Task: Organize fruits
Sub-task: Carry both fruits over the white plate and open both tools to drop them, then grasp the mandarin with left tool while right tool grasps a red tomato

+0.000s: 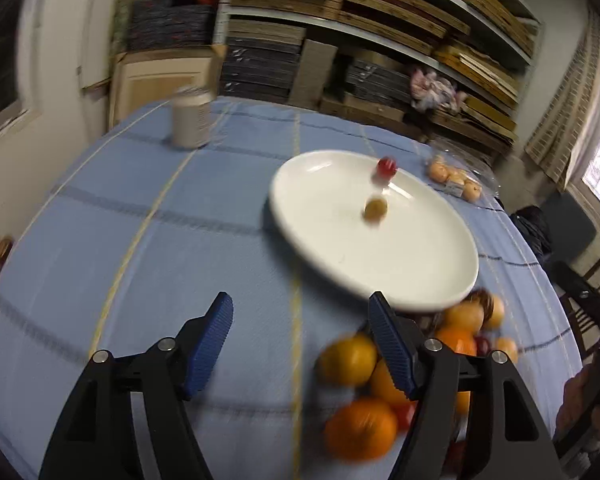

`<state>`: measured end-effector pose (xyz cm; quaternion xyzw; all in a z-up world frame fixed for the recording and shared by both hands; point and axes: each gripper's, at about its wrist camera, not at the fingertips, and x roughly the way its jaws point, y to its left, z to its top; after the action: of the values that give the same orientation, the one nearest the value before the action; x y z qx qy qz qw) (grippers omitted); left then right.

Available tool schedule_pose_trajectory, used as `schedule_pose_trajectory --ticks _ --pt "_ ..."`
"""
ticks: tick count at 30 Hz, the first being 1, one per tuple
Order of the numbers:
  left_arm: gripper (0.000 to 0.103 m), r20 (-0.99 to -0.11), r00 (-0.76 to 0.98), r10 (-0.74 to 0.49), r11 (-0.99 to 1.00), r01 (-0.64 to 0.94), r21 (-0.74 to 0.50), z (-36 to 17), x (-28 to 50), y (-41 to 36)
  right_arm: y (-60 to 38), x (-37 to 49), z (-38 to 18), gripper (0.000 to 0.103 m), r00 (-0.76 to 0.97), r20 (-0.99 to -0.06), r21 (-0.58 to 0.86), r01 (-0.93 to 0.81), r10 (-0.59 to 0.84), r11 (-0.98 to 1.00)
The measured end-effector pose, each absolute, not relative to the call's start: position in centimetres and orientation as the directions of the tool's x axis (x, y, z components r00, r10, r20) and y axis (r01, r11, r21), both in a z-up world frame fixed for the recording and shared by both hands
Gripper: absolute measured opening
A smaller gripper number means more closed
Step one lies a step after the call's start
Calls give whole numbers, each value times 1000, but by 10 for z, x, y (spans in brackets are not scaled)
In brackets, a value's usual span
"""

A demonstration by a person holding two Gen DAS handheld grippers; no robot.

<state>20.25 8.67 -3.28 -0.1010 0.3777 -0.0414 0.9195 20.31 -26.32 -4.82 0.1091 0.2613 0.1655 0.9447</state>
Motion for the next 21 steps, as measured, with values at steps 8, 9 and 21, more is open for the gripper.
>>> schedule_pose_trajectory --ticks 8,9,21 --pt "73 -705 690 -163 984 59 -170 -55 140 70 -303 141 -86 76 761 -460 448 -246 458 860" --pt "73 -714 684 -147 988 71 -136 -58 138 63 -301 137 -86 77 757 -463 441 -255 461 861" --pt "74 -728 676 -115 991 126 -39 -70 154 35 -275 118 -89 83 755 -497 335 -287 427 898"
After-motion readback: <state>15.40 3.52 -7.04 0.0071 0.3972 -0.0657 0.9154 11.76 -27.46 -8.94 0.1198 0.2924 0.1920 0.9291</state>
